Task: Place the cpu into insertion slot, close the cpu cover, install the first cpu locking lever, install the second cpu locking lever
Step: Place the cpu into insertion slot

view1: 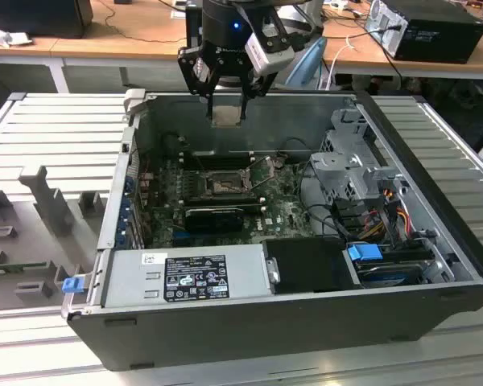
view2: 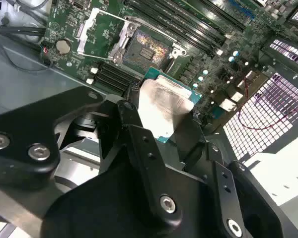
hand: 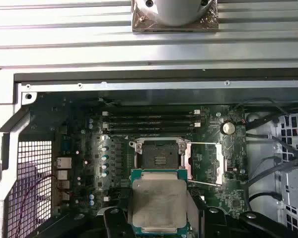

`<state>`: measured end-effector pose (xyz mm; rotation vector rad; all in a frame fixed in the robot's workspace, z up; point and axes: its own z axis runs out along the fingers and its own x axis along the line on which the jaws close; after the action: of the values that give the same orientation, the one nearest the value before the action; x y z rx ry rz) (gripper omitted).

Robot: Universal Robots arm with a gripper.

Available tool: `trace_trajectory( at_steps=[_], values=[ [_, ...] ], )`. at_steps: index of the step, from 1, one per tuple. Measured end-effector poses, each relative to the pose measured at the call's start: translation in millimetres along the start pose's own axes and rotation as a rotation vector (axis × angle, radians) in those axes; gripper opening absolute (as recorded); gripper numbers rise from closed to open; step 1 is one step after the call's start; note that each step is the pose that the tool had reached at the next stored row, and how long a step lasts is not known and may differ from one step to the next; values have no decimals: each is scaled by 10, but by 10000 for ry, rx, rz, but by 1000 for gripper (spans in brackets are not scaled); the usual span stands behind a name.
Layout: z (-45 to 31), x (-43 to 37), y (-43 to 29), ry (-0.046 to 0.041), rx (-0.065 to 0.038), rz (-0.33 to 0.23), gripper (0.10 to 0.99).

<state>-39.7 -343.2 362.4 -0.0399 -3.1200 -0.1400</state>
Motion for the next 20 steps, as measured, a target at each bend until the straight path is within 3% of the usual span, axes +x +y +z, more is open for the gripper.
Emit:
trace_trajectory(
  at_steps=[20],
  values=[
    [3,0,0,-30,-7,336,529]
  ],
)
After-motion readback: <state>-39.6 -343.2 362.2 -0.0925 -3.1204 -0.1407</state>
